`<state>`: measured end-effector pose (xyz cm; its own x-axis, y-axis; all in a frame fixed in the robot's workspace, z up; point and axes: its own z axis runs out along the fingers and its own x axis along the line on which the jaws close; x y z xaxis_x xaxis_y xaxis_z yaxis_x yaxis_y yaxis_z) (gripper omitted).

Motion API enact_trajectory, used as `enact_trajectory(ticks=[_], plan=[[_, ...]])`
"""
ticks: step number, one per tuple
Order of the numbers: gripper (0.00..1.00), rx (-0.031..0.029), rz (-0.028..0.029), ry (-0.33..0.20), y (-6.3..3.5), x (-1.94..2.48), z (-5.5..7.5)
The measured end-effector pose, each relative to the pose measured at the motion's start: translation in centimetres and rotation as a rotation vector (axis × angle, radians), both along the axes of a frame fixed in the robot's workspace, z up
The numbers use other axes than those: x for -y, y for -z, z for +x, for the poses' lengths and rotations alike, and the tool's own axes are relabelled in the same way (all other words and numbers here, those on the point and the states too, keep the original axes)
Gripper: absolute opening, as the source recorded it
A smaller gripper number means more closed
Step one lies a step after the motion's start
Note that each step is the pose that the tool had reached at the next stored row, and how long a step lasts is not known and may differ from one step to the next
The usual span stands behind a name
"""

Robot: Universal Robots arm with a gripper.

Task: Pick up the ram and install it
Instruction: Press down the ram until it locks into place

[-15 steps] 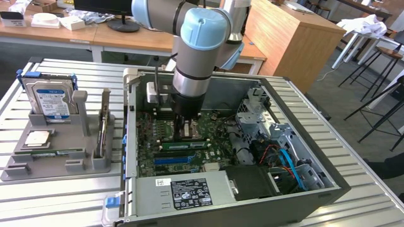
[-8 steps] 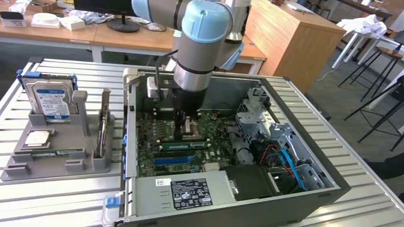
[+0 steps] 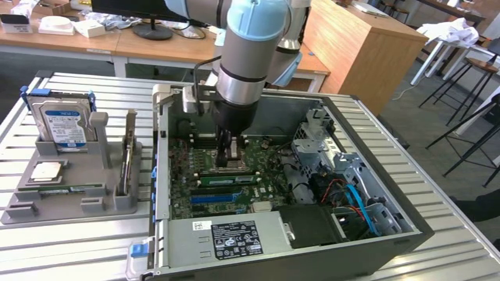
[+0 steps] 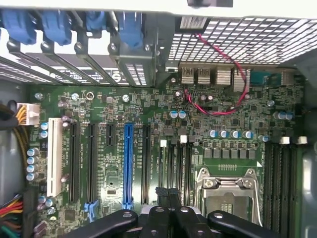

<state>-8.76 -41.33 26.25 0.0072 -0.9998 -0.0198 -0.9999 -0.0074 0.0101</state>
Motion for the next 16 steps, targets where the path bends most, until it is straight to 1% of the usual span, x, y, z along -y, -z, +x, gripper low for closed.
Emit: enact_trajectory(ticks=[5,11,16], plan=[[0.1,0.0,0.0,0.0,-1.35,0.0,0.0],[0.1,0.0,0.0,0.0,-3.31,0.0,0.0],[0.1,0.0,0.0,0.0,-4.69,0.0,0.0]])
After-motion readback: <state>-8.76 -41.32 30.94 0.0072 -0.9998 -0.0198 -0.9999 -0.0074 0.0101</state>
